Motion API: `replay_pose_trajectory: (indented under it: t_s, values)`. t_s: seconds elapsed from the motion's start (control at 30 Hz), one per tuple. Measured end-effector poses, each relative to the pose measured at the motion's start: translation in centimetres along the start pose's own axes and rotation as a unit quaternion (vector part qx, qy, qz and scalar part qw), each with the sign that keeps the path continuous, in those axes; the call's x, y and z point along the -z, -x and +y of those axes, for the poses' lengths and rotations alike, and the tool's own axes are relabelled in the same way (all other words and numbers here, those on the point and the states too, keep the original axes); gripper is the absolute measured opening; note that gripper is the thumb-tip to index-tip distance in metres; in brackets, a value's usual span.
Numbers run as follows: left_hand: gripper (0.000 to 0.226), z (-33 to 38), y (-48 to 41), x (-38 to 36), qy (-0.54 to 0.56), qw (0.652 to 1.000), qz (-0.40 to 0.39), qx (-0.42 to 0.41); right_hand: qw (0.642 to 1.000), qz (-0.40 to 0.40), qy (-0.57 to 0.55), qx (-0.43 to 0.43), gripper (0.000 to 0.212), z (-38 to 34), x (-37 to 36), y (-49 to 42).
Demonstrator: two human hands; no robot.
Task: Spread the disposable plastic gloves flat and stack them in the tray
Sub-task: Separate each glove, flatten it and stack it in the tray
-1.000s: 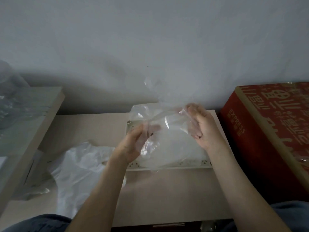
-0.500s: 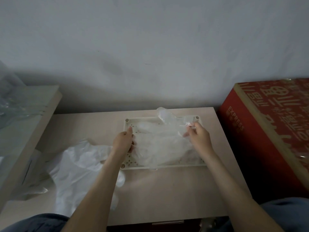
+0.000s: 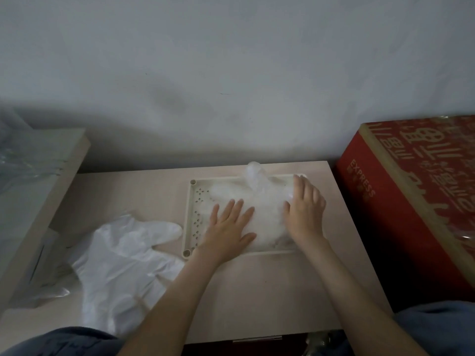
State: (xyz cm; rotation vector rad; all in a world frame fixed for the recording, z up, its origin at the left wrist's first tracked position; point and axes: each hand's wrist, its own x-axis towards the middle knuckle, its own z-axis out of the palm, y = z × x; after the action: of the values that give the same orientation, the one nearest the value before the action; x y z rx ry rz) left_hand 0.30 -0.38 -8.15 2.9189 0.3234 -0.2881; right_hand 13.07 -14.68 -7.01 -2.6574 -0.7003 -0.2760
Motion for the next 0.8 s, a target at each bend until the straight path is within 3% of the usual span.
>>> replay_pose_trajectory:
  t_s: [0.07,0.13,0.23,0.37,0.43,0.5,0.63,0.8]
  values:
    - [0.066,-0.4,-0.1,-0.3,-0.005,0.998,-0.05,0.034,0.995,-0.013,0.062,0.076,0.057,-0.2,-0.1,0.3]
    - [0.067,-0.8,-0.3,-0.2,-0.018,0.996,-0.071,0.041,0.981,-0.114,0.114,0.111,0.056,-0.4,-0.4,0.6]
    - [0.065,-0.9,-0.2,0.3,-0.033,0.998,-0.053,0.032,0.959,-0.254,0.117,0.05,0.057,-0.2,-0.9,0.8]
    - [0.078,-1.7,1.3,1.9,0.013,0.999,0.035,0.033,0.972,-0.209,0.098,0.049,0.069,-1.4,0.1,1.0]
    - [0.069,-2.8,2.8,2.8,0.038,0.992,0.1,0.071,0.979,-0.185,0.056,0.062,0.082,-3.1,0.5,0.9]
    - [0.057,-4.4,4.9,3.2,0.06,0.979,0.138,0.14,0.981,-0.166,0.008,0.103,0.075,-5.4,0.6,1.0]
    - [0.039,-8.3,10.5,3.4,0.106,0.948,0.082,0.29,0.951,-0.2,-0.053,0.231,0.056,-11.2,0.0,3.2]
    - [0.068,-11.3,15.9,2.1,0.073,0.958,-0.064,0.271,0.907,-0.25,-0.1,0.324,0.051,-17.1,-1.0,6.3]
